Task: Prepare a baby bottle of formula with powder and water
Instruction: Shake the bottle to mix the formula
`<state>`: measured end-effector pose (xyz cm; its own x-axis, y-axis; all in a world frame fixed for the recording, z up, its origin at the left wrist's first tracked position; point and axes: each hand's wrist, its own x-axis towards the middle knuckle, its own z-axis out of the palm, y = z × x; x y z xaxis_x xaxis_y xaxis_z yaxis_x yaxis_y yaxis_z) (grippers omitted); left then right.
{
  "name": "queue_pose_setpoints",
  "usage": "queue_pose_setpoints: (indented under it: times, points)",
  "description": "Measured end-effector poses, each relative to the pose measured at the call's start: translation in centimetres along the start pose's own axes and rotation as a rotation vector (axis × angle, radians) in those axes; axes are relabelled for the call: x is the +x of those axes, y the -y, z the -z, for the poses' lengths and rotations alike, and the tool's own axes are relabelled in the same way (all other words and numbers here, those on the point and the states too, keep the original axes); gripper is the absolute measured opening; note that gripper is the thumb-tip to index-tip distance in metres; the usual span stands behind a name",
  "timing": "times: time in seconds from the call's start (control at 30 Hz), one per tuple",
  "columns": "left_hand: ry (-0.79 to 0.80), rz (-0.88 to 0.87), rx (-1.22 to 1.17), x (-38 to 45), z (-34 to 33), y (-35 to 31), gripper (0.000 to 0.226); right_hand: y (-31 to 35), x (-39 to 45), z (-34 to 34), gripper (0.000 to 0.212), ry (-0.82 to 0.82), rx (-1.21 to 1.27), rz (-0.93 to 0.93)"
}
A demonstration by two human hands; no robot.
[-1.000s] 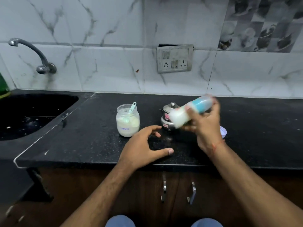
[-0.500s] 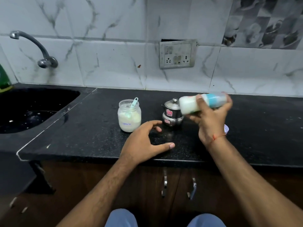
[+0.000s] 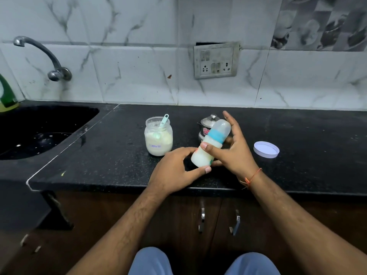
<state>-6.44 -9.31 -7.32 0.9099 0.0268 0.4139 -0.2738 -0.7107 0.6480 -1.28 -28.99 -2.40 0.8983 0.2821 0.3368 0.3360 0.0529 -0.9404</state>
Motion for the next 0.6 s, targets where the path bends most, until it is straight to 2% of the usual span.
queue_pose_setpoints:
  times: [0.1, 0.23, 0.4, 0.53, 0.6]
  points:
    - [0.005, 0.007, -0.052, 0.3, 0.0, 0.3, 0.059, -0.8, -0.1, 0.6, 0.124, 0.090, 0.012, -0.043]
    - [0.041, -0.002, -0.153, 0.5, 0.2, 0.5, 0.056, -0.9, -0.4, 0.9, 0.122, 0.196, -0.034, -0.013]
    - [0.085, -0.007, -0.228, 0.5, 0.3, 0.8, 0.056, -0.1, -0.4, 0.5, 0.132, 0.216, -0.028, 0.057]
    - [0.132, -0.036, -0.235, 0.4, 0.3, 0.8, 0.066, 0.6, -0.8, 0.0, 0.133, 0.210, -0.089, 0.101]
    - [0.105, 0.003, -0.273, 0.4, 0.2, 0.6, 0.072, 1.8, -0.1, 0.5, 0.133, 0.105, 0.004, 0.110]
